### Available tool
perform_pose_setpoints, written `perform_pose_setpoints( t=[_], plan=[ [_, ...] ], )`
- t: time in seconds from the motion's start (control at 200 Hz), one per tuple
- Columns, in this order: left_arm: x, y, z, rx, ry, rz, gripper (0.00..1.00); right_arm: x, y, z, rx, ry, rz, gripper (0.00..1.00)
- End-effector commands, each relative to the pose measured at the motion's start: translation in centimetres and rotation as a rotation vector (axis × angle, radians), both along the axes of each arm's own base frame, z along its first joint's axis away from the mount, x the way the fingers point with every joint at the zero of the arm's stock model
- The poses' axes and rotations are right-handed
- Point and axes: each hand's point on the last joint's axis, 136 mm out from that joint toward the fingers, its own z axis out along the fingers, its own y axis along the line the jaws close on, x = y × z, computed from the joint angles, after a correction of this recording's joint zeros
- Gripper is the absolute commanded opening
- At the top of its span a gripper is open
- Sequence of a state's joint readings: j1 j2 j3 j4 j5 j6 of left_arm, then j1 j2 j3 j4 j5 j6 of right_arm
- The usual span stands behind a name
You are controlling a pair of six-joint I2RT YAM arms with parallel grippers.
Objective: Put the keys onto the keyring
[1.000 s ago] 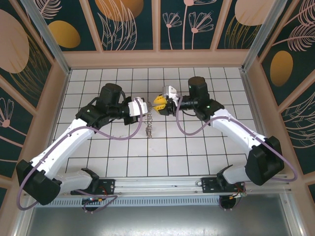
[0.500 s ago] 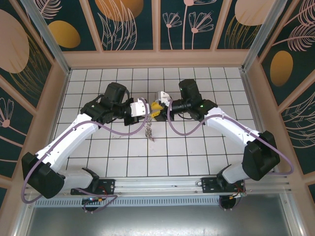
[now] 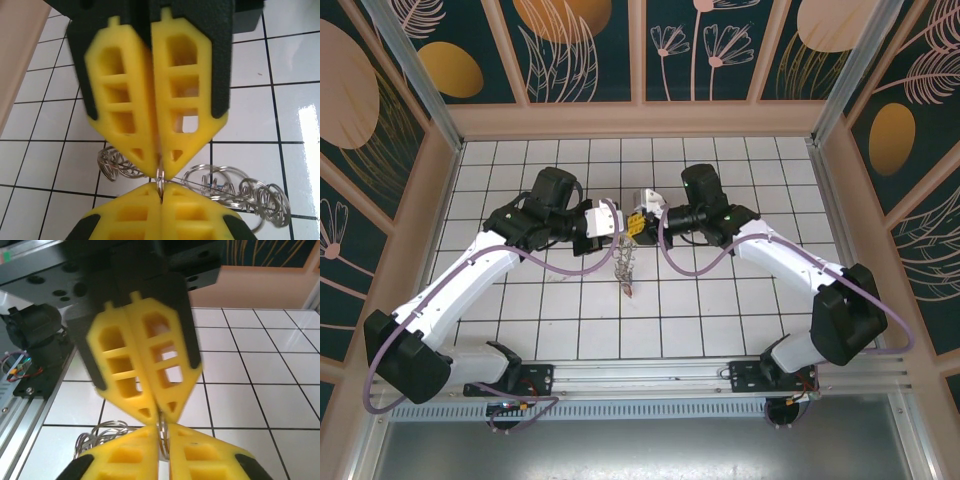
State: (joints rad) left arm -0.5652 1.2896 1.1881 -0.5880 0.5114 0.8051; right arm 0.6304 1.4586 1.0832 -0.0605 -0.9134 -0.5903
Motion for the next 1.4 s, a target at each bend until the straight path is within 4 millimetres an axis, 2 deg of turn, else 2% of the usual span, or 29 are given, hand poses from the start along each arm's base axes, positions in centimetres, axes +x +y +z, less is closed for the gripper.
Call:
perform_pose_setpoints(
  t=[0.0,0.075,0.175,0.28,0.31,0.355,0.4,0.475,0.611,0.811,1.081,1.311,1.361,1.376,1.396],
  plan=[
    [0.1,-0.9,2.3,-0.066,-0.027,-0.022,0.0,-0.3,0.4,-0.4,0.01,0.014,0.025,0.09],
    [0.3,-0.8,2.4,-0.07,-0.027,-0.009,0.0,-0.4,0.5,-0.6,0.007,0.026,0.025,0.0],
    [0.7,-0.7,2.5,-0.075,-0.03,0.022,0.0,-0.3,0.6,-0.3,0.026,0.035,0.016,0.0],
    [0.9,-0.4,2.6,-0.091,-0.042,0.059,0.0,0.1,0.2,1.6,0.13,0.014,-0.033,0.0],
    [0.9,-0.3,2.5,-0.092,-0.051,0.068,0.06,0.1,-0.1,2.4,0.169,0.011,-0.045,0.0],
    [0.8,-0.1,2.2,-0.096,-0.061,0.07,0.25,0.2,-0.5,3.5,0.225,0.003,-0.062,0.0],
    [0.4,-0.2,1.9,-0.101,-0.065,0.049,0.34,0.1,-0.9,4.3,0.263,-0.008,-0.07,0.0],
    [0.1,-0.6,1.9,-0.126,-0.049,0.034,0.38,-0.2,-1.1,5.2,0.287,-0.03,-0.055,0.0],
    [0.3,-0.9,1.8,-0.148,-0.056,0.028,0.39,-0.1,-1.4,6.0,0.31,-0.02,-0.049,0.0],
    [0.9,-1.0,2.1,-0.183,-0.1,0.046,0.37,0.0,-1.6,6.8,0.343,-0.031,-0.046,0.0],
    [1.3,0.1,1.0,-0.123,-0.144,0.086,0.0,0.5,-2.0,7.3,0.371,-0.025,-0.066,0.0],
    [1.6,0.5,0.1,-0.104,-0.153,0.109,0.0,1.0,-2.8,8.7,0.446,-0.022,-0.114,0.0],
    [1.7,0.4,0.7,-0.122,-0.171,0.11,0.0,1.3,-3.0,9.3,0.496,0.003,-0.156,0.0],
    [1.6,0.5,-0.1,-0.116,-0.159,0.109,0.0,1.2,-3.0,9.3,0.511,0.018,-0.16,0.0],
    [1.4,0.4,-0.2,-0.12,-0.16,0.105,0.0,1.1,-3.2,9.6,0.542,0.024,-0.164,0.0]
  ],
)
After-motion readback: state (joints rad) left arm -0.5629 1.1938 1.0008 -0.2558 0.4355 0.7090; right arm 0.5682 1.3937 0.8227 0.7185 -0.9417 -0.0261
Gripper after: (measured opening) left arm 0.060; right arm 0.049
